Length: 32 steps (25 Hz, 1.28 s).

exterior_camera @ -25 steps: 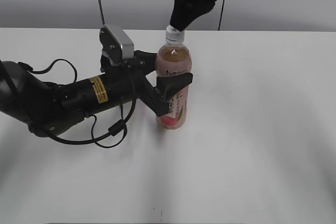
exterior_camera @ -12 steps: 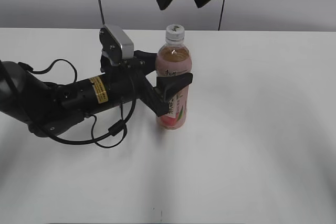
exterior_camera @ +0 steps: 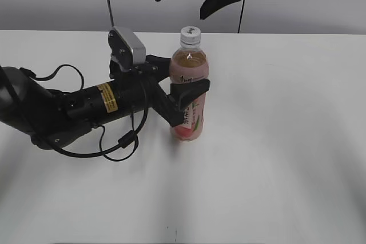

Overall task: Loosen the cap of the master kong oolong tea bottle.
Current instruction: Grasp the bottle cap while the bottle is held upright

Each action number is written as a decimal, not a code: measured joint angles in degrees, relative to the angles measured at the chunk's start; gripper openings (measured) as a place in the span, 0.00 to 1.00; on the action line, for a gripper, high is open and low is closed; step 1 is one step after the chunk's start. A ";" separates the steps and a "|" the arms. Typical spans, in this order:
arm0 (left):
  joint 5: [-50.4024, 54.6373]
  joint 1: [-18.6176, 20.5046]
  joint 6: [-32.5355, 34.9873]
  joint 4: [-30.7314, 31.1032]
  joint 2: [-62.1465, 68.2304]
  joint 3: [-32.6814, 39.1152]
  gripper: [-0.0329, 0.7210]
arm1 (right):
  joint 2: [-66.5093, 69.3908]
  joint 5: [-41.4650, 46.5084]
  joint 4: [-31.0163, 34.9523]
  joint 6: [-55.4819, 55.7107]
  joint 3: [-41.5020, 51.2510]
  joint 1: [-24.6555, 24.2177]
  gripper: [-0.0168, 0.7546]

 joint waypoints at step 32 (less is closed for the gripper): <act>-0.01 0.00 0.00 -0.15 0.00 0.06 0.66 | 1.72 -0.05 -2.80 4.44 2.24 0.00 0.71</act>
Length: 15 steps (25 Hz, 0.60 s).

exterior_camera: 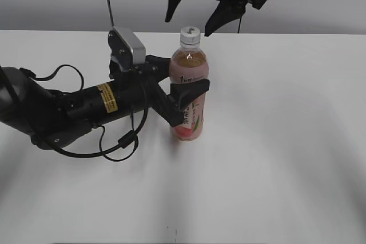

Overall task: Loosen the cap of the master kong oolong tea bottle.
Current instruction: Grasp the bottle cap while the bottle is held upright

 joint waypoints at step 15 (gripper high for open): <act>0.00 0.00 0.00 0.00 0.00 0.00 0.66 | 0.01 0.00 -6.76 -10.18 0.00 0.00 0.69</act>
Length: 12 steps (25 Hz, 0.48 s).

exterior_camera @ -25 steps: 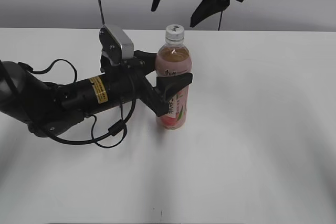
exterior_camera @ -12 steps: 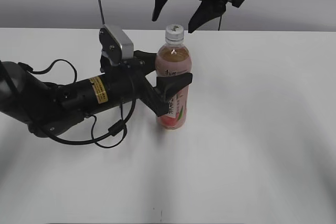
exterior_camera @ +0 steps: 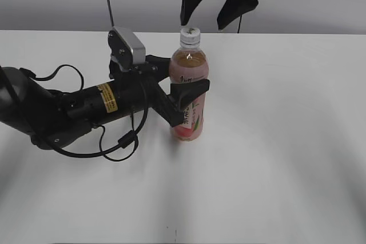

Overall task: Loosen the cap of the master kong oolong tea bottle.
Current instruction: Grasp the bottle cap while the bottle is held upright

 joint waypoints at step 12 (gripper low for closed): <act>-0.04 0.00 0.00 0.00 0.00 0.00 0.66 | -1.26 0.05 -0.86 -7.96 -6.81 0.00 0.63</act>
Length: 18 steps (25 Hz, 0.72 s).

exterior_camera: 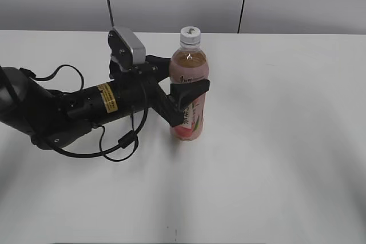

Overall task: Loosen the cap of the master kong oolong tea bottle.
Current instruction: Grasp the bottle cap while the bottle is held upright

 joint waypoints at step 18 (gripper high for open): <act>-1.30 0.10 -2.35 12.29 -0.36 -0.05 0.66 | 0.00 0.00 2.53 -3.81 -0.06 0.00 0.62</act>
